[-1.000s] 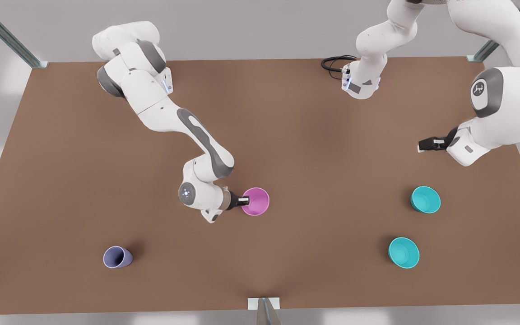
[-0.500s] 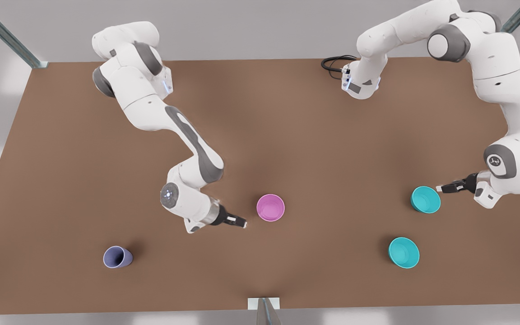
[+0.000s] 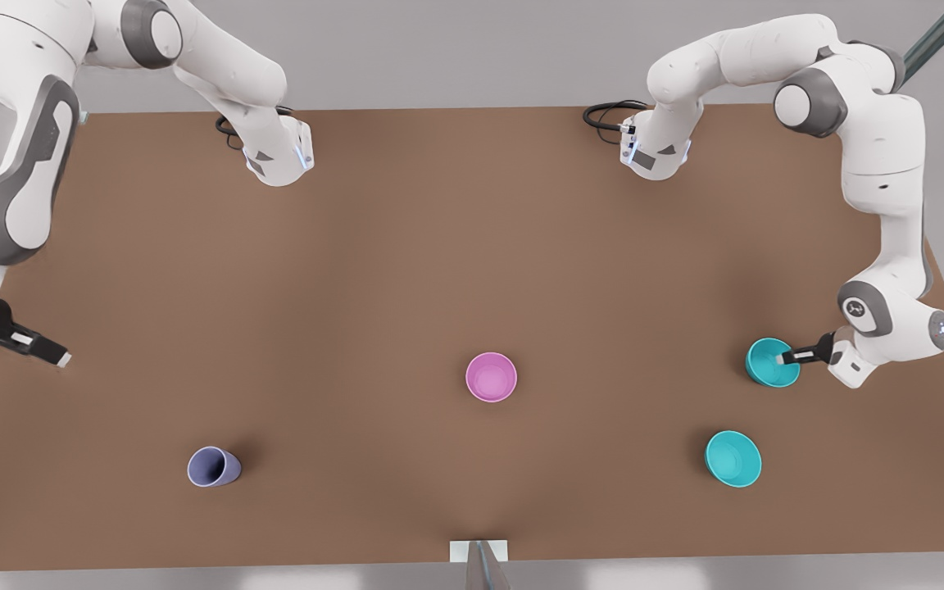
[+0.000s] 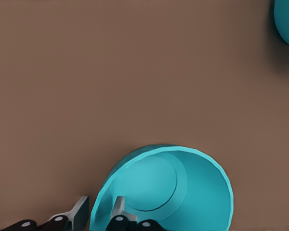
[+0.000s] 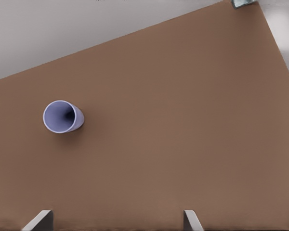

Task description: Stack the blue bowl on the pink bowl

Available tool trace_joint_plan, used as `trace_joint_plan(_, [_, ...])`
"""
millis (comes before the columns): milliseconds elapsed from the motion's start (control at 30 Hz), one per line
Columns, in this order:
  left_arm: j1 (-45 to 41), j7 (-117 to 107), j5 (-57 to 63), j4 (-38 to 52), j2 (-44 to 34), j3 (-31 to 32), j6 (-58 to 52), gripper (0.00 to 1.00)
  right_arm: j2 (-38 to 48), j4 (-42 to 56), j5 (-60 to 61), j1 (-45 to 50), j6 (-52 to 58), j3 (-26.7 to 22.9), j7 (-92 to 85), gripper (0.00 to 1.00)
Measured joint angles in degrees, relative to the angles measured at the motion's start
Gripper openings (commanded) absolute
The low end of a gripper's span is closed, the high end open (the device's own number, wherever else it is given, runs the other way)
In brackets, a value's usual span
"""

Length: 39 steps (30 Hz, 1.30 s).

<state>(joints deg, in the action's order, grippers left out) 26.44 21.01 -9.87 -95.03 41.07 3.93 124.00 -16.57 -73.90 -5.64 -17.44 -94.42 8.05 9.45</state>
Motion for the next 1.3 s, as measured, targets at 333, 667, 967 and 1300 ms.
trace_joint_plan(333, [-18.73, -3.73, -1.85, 0.03, -10.52, -1.98, -2.82, 0.21, 3.56, -4.88, 1.11, 14.17, 5.48, -7.7, -8.67, 1.0])
trace_joint_plan(667, [-53.39, -29.15, -2.01, 21.46, 3.81, -2.25, -7.08, 0.21, 3.48, -4.78, 3.66, 13.92, 5.88, -7.95, -13.58, 1.0])
trace_joint_plan(967, [-54.83, -48.77, -2.42, 25.97, 9.15, -1.86, -7.52, 0.21, 3.41, -4.95, 3.99, 13.93, 5.83, -7.95, -16.16, 1.0])
trace_joint_plan(1300, [-55.09, -61.57, -2.94, 26.65, 10.59, -0.36, -6.37, 1.0, 3.39, -5.14, 4.02, 13.93, 5.77, -7.96, -17.86, 1.0])
